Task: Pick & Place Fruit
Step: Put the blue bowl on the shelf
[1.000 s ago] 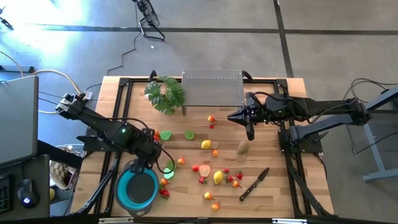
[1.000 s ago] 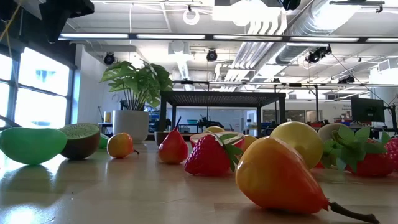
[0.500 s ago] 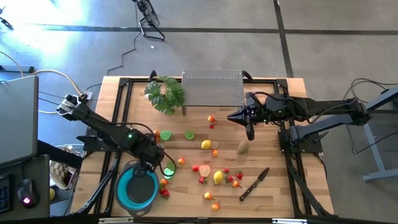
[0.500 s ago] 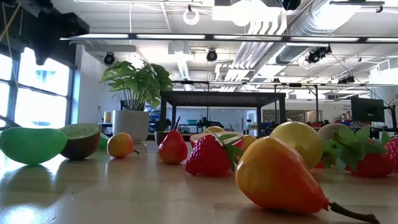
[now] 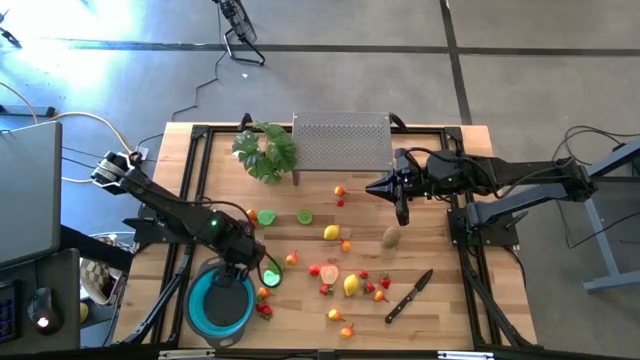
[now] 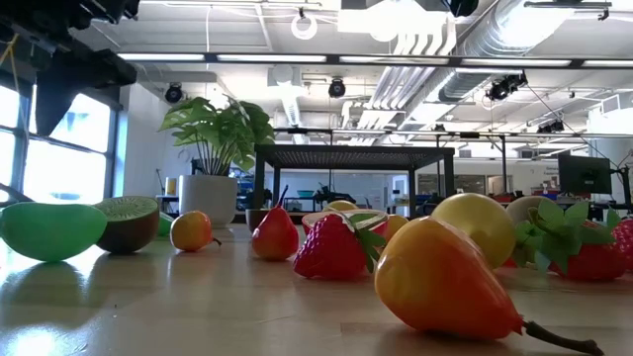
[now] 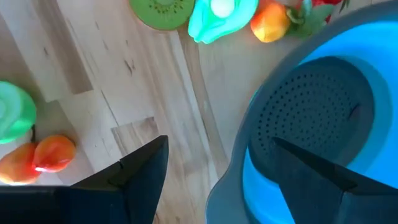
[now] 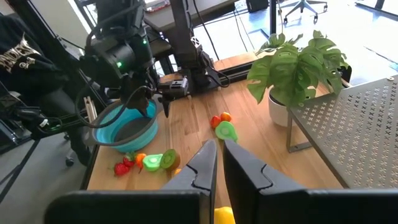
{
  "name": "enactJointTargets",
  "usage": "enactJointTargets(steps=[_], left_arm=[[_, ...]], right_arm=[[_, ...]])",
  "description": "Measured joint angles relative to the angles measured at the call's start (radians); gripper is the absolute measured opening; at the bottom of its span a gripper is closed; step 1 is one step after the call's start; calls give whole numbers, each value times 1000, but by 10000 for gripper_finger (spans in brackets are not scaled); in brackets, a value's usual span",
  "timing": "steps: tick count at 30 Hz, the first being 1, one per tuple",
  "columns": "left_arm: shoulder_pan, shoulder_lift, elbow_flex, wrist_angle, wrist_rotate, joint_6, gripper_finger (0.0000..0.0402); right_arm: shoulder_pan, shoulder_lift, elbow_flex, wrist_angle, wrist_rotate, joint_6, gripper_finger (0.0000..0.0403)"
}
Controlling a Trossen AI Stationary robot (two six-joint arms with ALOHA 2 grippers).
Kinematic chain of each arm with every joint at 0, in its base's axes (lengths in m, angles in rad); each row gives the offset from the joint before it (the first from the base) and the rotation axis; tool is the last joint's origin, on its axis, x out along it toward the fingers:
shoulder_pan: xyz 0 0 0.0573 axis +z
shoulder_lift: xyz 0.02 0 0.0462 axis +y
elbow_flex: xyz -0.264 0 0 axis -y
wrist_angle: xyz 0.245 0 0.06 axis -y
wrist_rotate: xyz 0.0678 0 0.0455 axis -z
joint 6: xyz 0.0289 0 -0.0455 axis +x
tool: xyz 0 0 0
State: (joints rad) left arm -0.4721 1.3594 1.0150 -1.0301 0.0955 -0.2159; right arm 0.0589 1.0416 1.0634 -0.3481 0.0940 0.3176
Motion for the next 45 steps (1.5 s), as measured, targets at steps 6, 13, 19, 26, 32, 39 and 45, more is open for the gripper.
enactJointTargets(steps=[6,13,19,26,32,39,45], left_arm=[[0,0,-66,61,67,6,269],[0,0,-96,114,75,10,269],[0,7,-101,128,79,13,268],[-40,53,-129,144,108,36,268],[-47,59,-129,148,108,28,264],[-45,58,-129,151,108,28,191],[-45,58,-129,153,107,25,123]], right_arm=[[0,0,0,0,0,0,20],[0,0,0,0,11,0,20],[0,0,0,0,11,-5,20],[0,0,0,0,11,-7,20],[0,0,0,0,11,-8,20],[0,0,0,0,12,-8,20],[0,0,0,0,12,-8,20]])
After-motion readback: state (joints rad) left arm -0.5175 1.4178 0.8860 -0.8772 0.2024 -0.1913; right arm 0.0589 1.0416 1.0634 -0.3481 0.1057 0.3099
